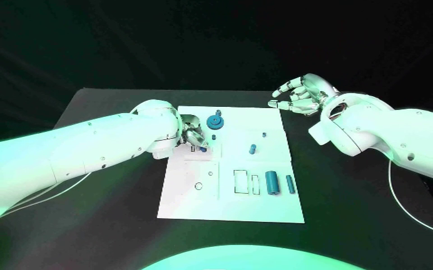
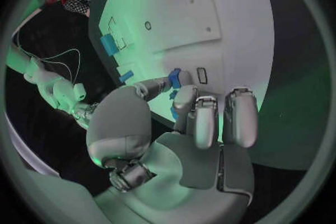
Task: Assemble the parts on the task board
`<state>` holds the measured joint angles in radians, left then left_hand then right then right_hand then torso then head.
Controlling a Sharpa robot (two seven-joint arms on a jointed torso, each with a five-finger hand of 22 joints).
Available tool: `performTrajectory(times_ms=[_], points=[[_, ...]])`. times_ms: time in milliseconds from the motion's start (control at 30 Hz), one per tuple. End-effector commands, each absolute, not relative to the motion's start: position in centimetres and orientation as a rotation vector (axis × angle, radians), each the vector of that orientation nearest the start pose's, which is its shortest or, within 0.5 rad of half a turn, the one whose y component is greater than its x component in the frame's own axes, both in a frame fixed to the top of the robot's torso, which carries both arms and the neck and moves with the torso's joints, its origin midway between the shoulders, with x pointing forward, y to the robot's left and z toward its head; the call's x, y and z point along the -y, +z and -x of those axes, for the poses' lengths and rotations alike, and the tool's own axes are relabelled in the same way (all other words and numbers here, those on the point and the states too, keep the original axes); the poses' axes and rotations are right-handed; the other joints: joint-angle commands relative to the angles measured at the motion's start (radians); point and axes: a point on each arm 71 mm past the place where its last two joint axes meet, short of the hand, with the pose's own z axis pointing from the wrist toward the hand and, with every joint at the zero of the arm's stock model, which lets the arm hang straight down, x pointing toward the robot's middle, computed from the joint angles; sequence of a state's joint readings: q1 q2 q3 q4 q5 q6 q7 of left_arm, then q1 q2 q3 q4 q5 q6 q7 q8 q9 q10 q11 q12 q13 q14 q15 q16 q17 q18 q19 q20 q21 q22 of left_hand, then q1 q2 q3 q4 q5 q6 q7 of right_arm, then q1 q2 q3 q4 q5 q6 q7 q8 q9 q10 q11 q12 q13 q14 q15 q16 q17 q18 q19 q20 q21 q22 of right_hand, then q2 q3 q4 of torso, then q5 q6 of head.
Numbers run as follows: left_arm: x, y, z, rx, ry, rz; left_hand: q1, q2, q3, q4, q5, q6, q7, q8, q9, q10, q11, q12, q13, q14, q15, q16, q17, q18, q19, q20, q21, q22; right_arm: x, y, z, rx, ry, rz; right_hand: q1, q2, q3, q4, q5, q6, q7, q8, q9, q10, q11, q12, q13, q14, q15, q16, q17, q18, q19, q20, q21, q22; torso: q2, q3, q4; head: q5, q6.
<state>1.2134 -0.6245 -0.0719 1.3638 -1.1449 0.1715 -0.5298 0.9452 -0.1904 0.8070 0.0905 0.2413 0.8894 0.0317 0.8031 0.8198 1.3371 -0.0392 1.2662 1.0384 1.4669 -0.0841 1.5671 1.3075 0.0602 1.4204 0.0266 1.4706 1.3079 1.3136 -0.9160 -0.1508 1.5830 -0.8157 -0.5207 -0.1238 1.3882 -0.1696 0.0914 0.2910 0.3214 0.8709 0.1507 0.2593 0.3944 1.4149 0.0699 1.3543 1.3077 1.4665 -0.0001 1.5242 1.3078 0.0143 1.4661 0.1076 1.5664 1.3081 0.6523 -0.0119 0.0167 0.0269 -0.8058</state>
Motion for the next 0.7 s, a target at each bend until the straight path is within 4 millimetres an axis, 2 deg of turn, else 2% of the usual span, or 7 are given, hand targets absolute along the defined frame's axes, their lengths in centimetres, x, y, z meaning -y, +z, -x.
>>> performTrajectory(times_ms=[33,433,700], points=[[-15.28,-24.78,-49.25,-2.396,-0.351,0.001,-0.009,-0.008,-0.021,0.009,-0.005,0.004,-0.006,-0.007,-0.003,0.004,-0.001,0.004,0.001,0.104,-0.008,0.004,0.263,-0.006,0.003,-0.004,0.003,0.015,23.73,-16.87,-48.48,-1.663,0.799,-0.515,-0.009,0.000,0.006,-0.001,0.003,-0.008,0.002,0.005,0.000,-0.009,-0.001,-0.003,0.080,0.074,-0.004,-0.004,0.132,-0.014,0.105,-0.006,0.004,0.263,0.000,-0.0007,0.0001,0.000,-0.002],[-15.32,-24.78,-49.36,-2.391,-0.346,0.002,-0.025,-0.004,-0.135,0.075,-0.009,0.017,-0.004,-0.017,-0.006,0.004,0.000,0.004,0.004,0.104,-0.007,0.004,0.263,-0.007,0.004,-0.004,0.002,0.017,23.76,-16.84,-48.45,-1.659,0.801,-0.514,-0.012,-0.001,0.005,-0.001,0.001,-0.008,0.002,0.005,0.000,-0.009,-0.001,-0.003,0.079,0.074,-0.004,-0.004,0.131,-0.014,0.105,-0.006,0.004,0.263,-0.001,-0.0003,0.0005,-0.003,-0.004],[-15.38,-24.79,-49.43,-2.389,-0.343,0.004,-0.028,-0.004,-0.183,0.106,-0.009,0.019,-0.004,-0.020,-0.007,0.005,0.001,0.005,0.007,0.104,-0.006,0.004,0.263,-0.007,0.005,-0.004,0.001,0.018,23.81,-16.82,-48.46,-1.656,0.801,-0.515,-0.024,-0.001,0.001,0.000,-0.007,-0.010,0.002,0.009,0.000,-0.009,-0.001,-0.004,0.079,0.074,-0.004,-0.005,0.131,-0.014,0.105,-0.006,0.004,0.263,-0.001,-0.0003,0.0003,-0.003,-0.004]])
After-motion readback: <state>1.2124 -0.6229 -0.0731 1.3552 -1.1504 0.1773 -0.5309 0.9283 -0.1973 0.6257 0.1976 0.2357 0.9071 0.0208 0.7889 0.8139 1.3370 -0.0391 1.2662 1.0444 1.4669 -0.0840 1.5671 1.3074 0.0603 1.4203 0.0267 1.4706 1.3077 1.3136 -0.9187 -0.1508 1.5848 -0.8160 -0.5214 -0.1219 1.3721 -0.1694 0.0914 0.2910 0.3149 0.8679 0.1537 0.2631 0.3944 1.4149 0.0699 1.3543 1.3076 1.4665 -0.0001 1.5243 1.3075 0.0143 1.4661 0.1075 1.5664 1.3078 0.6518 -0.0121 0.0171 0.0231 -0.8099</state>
